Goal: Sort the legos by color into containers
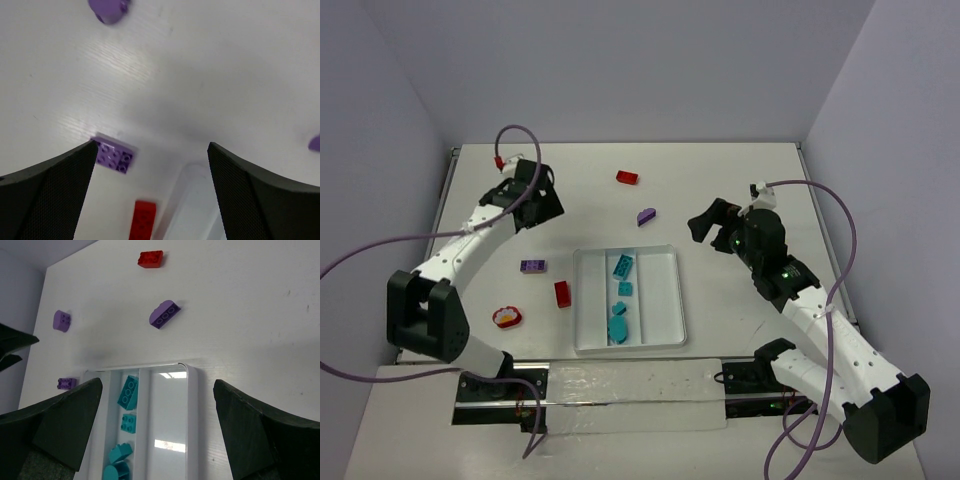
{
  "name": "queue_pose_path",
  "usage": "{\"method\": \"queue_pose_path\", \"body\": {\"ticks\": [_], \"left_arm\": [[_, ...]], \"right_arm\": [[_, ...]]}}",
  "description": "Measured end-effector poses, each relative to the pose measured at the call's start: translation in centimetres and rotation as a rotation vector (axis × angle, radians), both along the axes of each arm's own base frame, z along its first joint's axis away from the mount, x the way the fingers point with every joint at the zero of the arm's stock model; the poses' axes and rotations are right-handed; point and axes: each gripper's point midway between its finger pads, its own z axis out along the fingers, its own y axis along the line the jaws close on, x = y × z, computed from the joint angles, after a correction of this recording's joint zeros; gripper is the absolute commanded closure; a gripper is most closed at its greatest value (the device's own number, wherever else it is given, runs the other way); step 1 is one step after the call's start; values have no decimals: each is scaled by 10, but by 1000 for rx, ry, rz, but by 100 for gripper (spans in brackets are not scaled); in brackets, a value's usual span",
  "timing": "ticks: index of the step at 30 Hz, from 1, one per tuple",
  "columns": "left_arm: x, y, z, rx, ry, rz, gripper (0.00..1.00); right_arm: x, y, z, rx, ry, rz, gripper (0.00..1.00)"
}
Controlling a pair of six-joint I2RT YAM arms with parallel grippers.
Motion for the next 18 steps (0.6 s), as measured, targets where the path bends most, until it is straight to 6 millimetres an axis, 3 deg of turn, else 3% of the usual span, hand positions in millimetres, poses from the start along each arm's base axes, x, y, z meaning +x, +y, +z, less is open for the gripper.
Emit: {"method": "queue_pose_path", "body": {"ticks": [4,10,18], "left_arm": [[32,28,-18,-3,41,70,1],[85,41,-33,25,61,101,1],[108,91,-65,88,127,151,1]], "right_arm": [[0,2,2,8,-6,9,0],[3,3,-4,1,10,8,0],[6,4,-12,-10,34,9,0]]}}
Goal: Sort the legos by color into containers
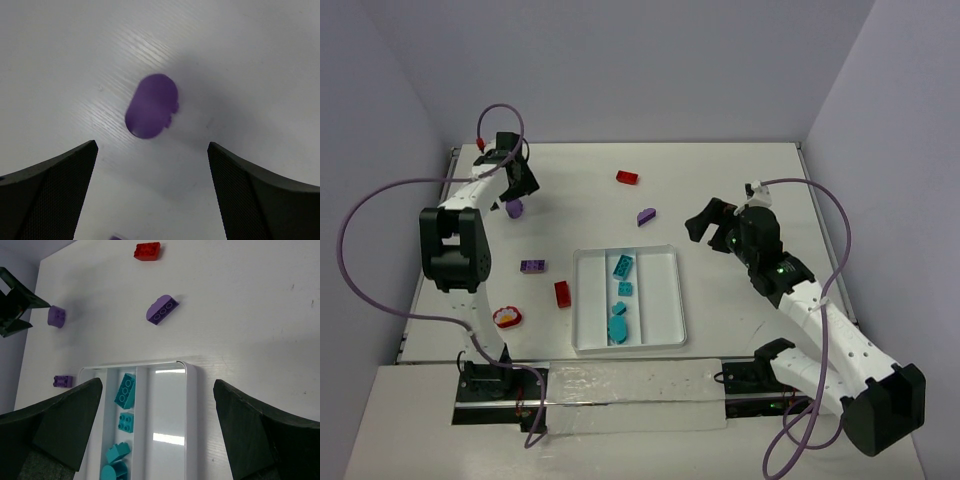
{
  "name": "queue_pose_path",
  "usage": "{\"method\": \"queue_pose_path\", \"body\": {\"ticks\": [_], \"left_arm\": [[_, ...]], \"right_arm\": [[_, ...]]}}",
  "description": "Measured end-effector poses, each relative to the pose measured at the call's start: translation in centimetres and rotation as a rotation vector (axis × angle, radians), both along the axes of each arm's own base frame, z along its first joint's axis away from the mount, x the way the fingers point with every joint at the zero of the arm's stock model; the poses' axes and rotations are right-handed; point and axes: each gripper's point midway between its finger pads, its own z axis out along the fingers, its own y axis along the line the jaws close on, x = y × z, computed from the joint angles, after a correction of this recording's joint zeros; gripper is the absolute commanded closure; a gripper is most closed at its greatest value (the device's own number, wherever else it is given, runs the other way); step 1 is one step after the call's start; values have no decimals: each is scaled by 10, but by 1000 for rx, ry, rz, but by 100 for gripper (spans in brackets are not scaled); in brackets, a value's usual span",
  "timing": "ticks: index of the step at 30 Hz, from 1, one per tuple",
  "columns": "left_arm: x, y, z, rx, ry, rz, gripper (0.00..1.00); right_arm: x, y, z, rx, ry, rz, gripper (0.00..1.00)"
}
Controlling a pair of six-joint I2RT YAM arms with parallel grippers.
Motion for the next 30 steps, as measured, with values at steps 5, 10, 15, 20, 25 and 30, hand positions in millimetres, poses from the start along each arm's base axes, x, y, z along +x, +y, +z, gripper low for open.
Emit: {"method": "queue_pose_path", "body": {"ticks": [5,10,15,20,25,30], "left_arm": [[6,11,-18,42,44,-28,1],[11,9,-38,38,74,-78,4],[15,11,-48,35,84,-106,20],[19,14,-50,21,73,-109,54],[21,14,-50,10,61,-109,74],[20,12,-47,1,56,-108,81]], "right_arm": [[1,0,-3,-4,9,0,0],[2,1,-5,-6,14,0,0],[2,1,-6,-7,16,1,0],[2,1,-6,-8,16,1,0],[2,1,-6,-10,16,2,0],[2,1,-6,-10,15,2,0]]}}
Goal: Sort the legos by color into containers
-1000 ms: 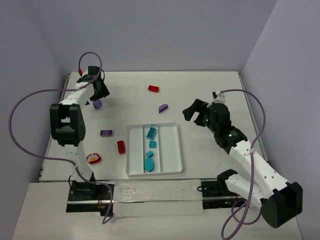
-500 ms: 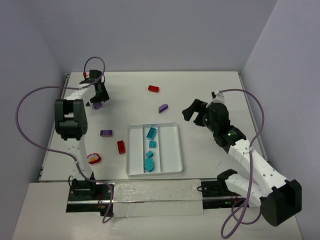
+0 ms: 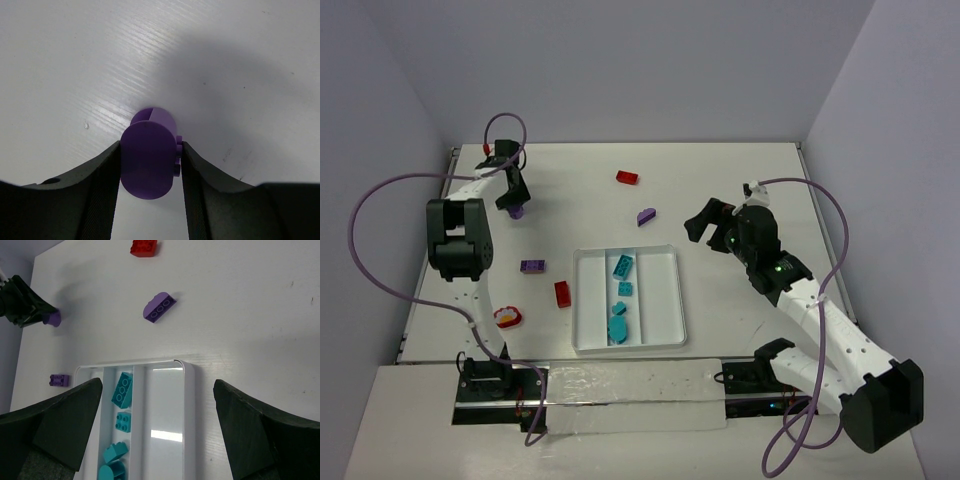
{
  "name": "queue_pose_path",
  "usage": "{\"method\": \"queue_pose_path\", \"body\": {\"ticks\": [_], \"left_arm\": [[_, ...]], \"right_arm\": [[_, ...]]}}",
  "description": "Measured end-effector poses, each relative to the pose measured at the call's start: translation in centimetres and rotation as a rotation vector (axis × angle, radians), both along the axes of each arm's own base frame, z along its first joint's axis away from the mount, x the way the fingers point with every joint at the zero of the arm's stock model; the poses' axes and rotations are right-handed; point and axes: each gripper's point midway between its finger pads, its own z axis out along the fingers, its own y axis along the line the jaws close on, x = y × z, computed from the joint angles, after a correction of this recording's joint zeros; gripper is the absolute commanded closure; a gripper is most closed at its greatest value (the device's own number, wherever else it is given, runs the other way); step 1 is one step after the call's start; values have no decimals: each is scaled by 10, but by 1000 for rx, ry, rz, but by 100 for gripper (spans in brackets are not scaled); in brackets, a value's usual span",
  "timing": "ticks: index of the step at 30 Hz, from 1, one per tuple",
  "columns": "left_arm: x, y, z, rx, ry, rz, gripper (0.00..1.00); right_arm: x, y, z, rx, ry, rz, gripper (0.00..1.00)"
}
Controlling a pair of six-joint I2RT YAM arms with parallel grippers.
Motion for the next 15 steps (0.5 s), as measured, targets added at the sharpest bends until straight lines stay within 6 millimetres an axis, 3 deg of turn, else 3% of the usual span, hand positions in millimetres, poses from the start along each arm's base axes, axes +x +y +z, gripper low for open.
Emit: {"method": "queue_pose_path", "body": {"ticks": [4,8,10,12,15], "left_arm": [[-6,-7,24,-11,-29,-2,85],[-9,-36,77,7,-125,-41,85],[-19,-67,109,11,-186,-97,85],[-37,-112,137,-10,-242,-183,85],[-76,-180,161,-67,-298,-324,84]], "right_arm": [[-1,0,3,4,-9,0,0],[-2,-1,8,9,-22,0,0],[-3,-1,9,11,-27,-1,0],[-3,-3,10,7,-28,-5,0],[-5,-6,9,-8,-27,-14,0]]}}
